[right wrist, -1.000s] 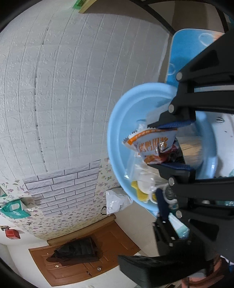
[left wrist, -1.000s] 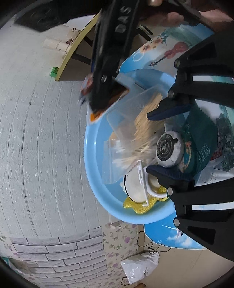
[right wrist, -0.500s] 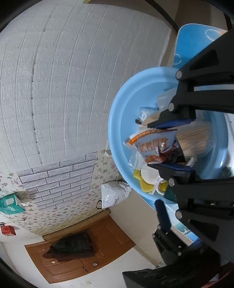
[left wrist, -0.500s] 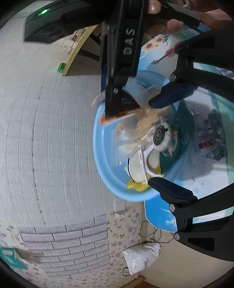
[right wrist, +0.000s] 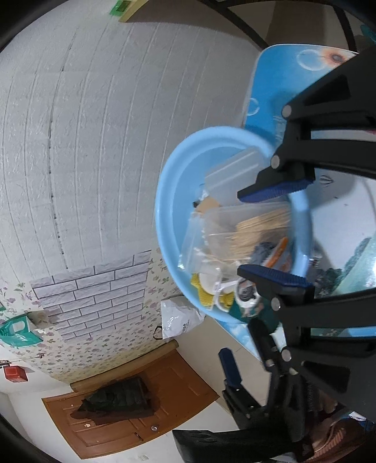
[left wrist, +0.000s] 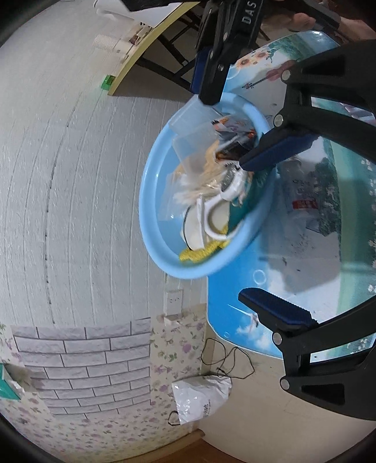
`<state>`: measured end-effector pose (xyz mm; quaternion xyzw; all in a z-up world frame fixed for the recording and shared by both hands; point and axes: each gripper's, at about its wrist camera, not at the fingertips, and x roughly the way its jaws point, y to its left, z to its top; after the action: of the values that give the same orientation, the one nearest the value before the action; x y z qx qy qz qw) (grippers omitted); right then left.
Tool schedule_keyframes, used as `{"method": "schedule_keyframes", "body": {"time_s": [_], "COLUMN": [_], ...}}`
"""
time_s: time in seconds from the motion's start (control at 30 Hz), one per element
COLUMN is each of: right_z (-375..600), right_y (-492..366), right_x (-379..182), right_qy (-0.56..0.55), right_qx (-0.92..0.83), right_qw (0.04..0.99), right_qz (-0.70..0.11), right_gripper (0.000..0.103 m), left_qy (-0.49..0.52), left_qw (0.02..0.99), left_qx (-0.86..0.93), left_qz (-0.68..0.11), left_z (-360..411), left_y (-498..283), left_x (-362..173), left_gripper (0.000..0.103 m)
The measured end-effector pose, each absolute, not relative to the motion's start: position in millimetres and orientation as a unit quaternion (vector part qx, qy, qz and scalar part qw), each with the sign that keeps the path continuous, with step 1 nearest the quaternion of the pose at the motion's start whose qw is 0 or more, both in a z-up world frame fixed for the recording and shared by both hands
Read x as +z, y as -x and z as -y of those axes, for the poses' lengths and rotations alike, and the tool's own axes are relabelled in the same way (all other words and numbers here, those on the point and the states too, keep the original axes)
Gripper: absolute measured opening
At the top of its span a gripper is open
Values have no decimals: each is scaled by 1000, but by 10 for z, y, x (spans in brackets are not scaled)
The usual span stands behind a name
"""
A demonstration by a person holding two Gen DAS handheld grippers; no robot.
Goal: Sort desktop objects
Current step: 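Move the left gripper to the clear water bottle and straddle it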
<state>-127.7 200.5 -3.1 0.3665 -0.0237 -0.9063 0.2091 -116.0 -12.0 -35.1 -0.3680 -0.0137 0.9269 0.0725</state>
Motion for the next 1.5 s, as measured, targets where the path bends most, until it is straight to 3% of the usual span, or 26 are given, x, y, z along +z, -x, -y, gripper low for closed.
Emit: {"method": "schedule_keyframes", "body": {"time_s": [0.87,1.5], "right_z": [-2326,-2480], "right_y": [785,855], "right_x": [-506,-836], "right_qy": [-409,-447], "right_qx": [-895,-880], "right_qw": [176,152], "right_qz": [36,49], "right_gripper": [48,50], "left_qy": [409,472], "left_qw": [41,89], "left_qx": [911,875], "left_qz": [42,57], "left_z": [391,-264], "left_y": [790,1022], "left_x": [-704,-1156], "left_gripper": [86,92]}}
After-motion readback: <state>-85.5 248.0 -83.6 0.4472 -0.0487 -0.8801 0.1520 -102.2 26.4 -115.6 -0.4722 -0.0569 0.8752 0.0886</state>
